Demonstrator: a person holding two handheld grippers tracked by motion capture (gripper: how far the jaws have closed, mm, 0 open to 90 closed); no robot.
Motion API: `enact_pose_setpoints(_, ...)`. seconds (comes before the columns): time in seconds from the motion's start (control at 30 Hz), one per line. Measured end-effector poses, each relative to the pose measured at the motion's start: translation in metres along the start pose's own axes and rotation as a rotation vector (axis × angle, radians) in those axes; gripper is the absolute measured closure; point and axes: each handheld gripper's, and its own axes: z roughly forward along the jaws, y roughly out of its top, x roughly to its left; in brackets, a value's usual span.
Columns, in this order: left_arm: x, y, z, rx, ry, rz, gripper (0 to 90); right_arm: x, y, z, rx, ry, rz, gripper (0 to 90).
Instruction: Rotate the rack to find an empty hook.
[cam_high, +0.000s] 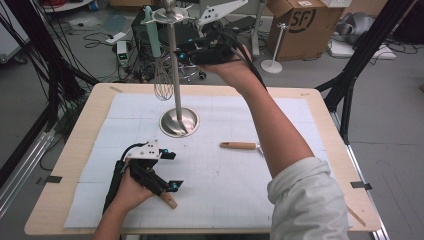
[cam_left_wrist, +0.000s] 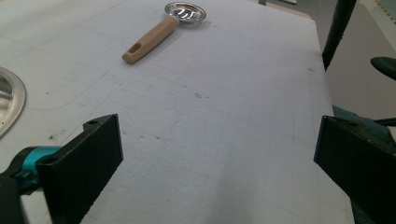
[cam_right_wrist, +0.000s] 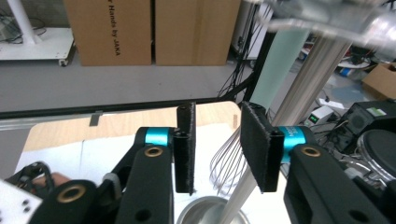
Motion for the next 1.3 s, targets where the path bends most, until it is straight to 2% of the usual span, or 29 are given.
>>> enact_pose_setpoints(0.2, 0.000, 0.000, 0.001, 0.008, -0.001, 0.001, 1.7, 0.001, -0.018, -0.008, 0.003, 0.021, 0.019, 60.2)
enact_pose_setpoints(0.77, -0.001, 0.000, 0.003, 0.018, -0.006, 0.007, 1.7, 0.019, -0.085, -0.043, 0.017, -0.007, 0.059, 49.6)
enact_pose_setpoints(0.93, -0.001, 0.000, 0.004, 0.011, -0.010, 0.000, 1.7, 0.023, -0.105, -0.051, 0.003, -0.027, 0.090, 46.0)
enact_pose_setpoints(1.2, -0.001, 0.000, 0.004, 0.009, -0.012, 0.001, 1.7, 0.034, -0.134, -0.059, 0.022, -0.004, 0.132, 41.6)
enact_pose_setpoints(1.3, -0.002, 0.000, 0.004, 0.006, -0.013, -0.001, 1.7, 0.037, -0.145, -0.062, 0.025, -0.007, 0.162, 38.1)
